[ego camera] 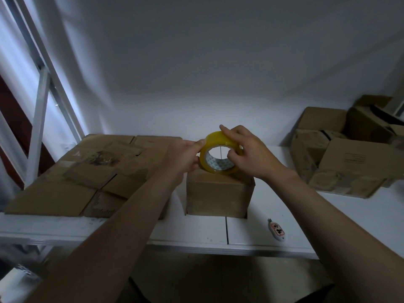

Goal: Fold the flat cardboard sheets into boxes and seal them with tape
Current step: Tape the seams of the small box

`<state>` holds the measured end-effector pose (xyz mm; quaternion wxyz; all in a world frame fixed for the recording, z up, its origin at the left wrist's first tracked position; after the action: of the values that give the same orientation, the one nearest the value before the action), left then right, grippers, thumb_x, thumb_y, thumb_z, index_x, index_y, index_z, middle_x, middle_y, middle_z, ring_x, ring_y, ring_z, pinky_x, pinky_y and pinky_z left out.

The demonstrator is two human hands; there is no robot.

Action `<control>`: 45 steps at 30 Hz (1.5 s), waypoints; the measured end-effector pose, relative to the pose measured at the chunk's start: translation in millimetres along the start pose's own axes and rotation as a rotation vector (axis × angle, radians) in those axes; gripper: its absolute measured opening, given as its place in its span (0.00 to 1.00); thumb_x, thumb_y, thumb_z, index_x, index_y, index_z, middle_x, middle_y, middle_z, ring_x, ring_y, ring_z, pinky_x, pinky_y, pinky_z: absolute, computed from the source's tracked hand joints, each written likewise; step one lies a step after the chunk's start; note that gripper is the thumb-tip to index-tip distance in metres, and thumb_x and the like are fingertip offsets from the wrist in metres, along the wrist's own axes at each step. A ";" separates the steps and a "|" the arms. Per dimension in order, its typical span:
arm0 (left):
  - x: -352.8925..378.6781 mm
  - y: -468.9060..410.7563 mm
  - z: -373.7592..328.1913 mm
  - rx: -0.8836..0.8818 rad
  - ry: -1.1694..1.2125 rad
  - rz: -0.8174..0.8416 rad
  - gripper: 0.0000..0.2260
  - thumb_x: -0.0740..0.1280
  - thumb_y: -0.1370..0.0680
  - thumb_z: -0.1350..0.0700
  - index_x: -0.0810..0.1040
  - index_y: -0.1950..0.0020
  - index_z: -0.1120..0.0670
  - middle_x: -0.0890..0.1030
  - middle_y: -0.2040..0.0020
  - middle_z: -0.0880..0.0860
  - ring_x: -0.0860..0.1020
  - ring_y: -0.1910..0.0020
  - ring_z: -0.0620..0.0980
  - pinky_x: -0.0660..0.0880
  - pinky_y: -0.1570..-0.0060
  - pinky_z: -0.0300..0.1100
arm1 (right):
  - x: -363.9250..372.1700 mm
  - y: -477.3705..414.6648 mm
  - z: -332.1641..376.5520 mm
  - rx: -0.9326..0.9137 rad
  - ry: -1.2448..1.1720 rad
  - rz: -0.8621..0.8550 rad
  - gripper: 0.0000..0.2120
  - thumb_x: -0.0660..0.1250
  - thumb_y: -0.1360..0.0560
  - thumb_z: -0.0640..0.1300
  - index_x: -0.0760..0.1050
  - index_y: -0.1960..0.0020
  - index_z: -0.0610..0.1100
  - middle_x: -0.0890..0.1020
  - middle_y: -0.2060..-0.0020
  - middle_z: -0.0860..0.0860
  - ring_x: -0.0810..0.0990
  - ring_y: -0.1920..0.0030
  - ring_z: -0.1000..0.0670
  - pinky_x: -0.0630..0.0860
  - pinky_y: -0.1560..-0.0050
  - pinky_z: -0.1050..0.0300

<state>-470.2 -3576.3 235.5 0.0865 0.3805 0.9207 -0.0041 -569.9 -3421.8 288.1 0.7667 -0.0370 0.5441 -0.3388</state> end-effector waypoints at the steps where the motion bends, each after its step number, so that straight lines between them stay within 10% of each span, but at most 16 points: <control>1: 0.6 -1.9 0.8 -0.026 -0.007 0.011 0.18 0.70 0.21 0.45 0.79 0.37 0.54 0.84 0.45 0.52 0.84 0.50 0.52 0.83 0.48 0.50 | 1.1 -0.2 1.0 -0.004 0.001 0.009 0.31 0.63 0.19 0.43 0.58 0.19 0.54 0.69 0.34 0.53 0.68 0.41 0.56 0.70 0.42 0.64; 11: 9.3 -6.1 -10.7 0.007 -0.113 0.110 0.07 0.62 0.16 0.53 0.76 0.50 0.55 0.78 0.57 0.55 0.80 0.57 0.54 0.81 0.51 0.51 | 22.3 20.1 -27.5 0.114 -0.413 -0.109 0.32 0.68 0.20 0.39 0.60 0.24 0.61 0.69 0.32 0.62 0.74 0.37 0.58 0.78 0.40 0.61; 33: -25.6 -7.9 23.8 -0.032 0.029 0.008 0.09 0.57 0.15 0.60 0.69 0.55 0.54 0.83 0.52 0.53 0.86 0.54 0.55 0.73 0.66 0.43 | -6.0 9.8 5.2 -0.094 0.069 -0.117 0.30 0.63 0.25 0.33 0.67 0.30 0.59 0.71 0.38 0.52 0.72 0.42 0.49 0.78 0.50 0.48; 42: -29.5 -13.7 37.6 -0.036 0.067 0.017 0.08 0.55 0.14 0.60 0.66 0.53 0.55 0.84 0.53 0.57 0.85 0.53 0.55 0.79 0.56 0.51 | 2.6 23.3 -25.5 0.069 -0.135 -0.184 0.31 0.64 0.19 0.36 0.63 0.26 0.66 0.71 0.36 0.52 0.68 0.44 0.63 0.70 0.42 0.73; 45: -42.8 -16.8 39.7 -0.027 0.059 -0.043 0.06 0.57 0.14 0.60 0.66 0.51 0.57 0.81 0.54 0.57 0.84 0.61 0.54 0.76 0.66 0.46 | -5.8 19.3 -11.2 0.010 0.032 -0.152 0.33 0.63 0.22 0.34 0.67 0.26 0.64 0.70 0.37 0.51 0.70 0.42 0.53 0.79 0.46 0.53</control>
<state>-446.0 -3621.1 202.4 0.0642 0.3594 0.9308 0.0178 -571.3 -3400.2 280.0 0.7303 -0.0690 0.5500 -0.3993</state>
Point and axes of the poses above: each hand's wrist, its own y-axis away from the middle knuckle, its own x-axis out of the palm, z = x × y, the point moved 10 cm from there along -y, towards the middle knuckle
